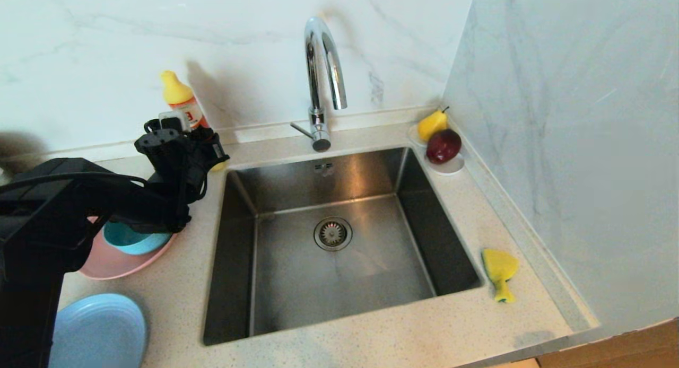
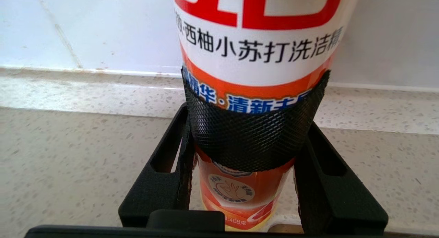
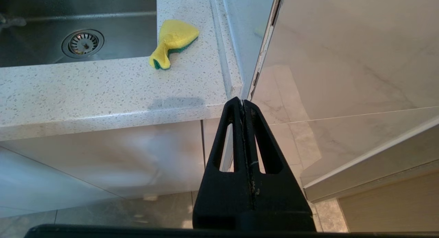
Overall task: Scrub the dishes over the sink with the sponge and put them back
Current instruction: Grab the dish soap, then squeeze it onto the sponge
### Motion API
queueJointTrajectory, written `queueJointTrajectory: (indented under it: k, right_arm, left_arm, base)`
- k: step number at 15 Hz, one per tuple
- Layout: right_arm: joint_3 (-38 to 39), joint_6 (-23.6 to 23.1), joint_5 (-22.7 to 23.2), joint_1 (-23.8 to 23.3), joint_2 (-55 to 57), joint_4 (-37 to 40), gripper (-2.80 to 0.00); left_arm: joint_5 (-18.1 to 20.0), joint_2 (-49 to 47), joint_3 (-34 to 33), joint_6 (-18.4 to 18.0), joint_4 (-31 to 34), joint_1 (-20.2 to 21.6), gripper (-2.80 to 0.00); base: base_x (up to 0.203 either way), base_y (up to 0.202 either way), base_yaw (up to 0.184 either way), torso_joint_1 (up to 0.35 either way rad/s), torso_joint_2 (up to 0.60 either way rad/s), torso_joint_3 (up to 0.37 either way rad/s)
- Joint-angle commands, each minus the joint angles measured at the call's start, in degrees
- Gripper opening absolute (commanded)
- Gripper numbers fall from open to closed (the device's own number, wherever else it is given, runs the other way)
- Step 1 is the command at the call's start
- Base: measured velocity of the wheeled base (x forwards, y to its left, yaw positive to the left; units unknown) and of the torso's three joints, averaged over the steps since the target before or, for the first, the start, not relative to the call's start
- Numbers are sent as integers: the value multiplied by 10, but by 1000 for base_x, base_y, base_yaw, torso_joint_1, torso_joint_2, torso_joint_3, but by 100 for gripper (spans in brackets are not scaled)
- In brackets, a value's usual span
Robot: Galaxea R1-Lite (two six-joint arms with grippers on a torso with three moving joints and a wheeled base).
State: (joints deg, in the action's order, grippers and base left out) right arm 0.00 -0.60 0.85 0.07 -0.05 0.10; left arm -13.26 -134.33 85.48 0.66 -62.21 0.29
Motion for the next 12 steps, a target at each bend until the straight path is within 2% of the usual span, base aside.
queueJointTrajectory:
  k: [1,4,9,12]
  right_arm:
    - [0,0,0,0,0,0,-280]
    - [0,0,0,0,0,0,-280]
    - [0,0,0,0,0,0,-280]
    - [0,0,0,0,0,0,-280]
  left_arm:
    - [-10,42,-4,0,1,-1,-280]
    - [-20,91,-20,0,31,-4,-280]
    - [-38,152,-59,-1,37,-10,-280]
    - [-41,214,-80,0,86,-28,-280]
  base:
    - [0,0,0,0,0,0]
    - [0,0,0,0,0,0]
    - [0,0,0,0,0,0]
    - [0,0,0,0,0,0]
